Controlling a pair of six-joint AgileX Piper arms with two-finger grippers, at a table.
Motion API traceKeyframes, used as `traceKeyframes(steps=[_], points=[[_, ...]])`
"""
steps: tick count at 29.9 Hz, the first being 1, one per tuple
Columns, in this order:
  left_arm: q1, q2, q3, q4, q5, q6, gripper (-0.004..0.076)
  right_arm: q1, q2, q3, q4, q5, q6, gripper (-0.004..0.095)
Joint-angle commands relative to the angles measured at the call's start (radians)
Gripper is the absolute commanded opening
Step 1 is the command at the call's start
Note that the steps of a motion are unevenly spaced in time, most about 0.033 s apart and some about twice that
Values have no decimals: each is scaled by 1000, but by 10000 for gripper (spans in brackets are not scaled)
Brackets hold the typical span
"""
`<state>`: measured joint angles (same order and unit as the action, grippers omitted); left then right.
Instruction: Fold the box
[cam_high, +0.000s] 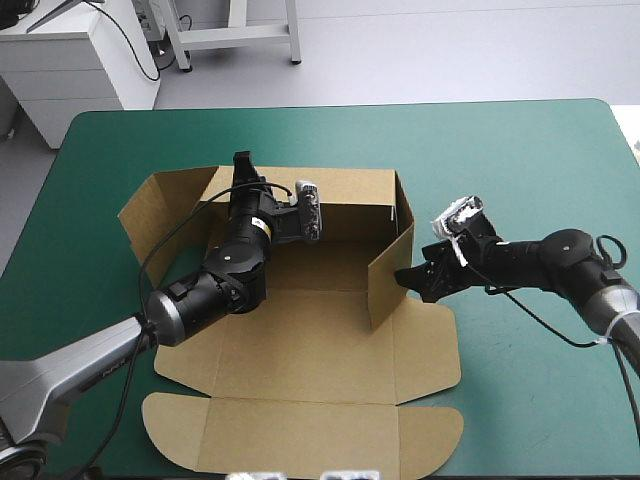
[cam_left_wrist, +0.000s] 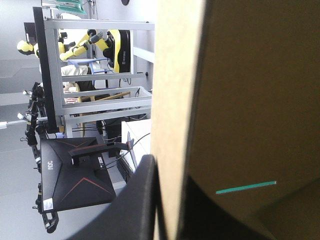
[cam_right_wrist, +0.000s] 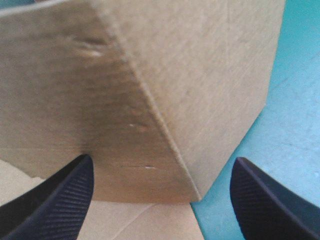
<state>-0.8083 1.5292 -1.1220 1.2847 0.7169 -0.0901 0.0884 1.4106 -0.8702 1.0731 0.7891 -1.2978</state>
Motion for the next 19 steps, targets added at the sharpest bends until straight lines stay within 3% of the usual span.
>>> traceKeyframes(steps=[1,3,9,19], points=[[1,-29,-23,3,18,-22,11,79,-10,-26,28,-64,40,715],[1,-29,-23,3,15,-22,11,142,-19,2,24,-175,40,715],[1,-29,-23,3,15,-22,11,344,-92,114,63,-658,56,715],[1,-29,-23,3,15,-22,11,632,-54,149,69,-1229,146,715]])
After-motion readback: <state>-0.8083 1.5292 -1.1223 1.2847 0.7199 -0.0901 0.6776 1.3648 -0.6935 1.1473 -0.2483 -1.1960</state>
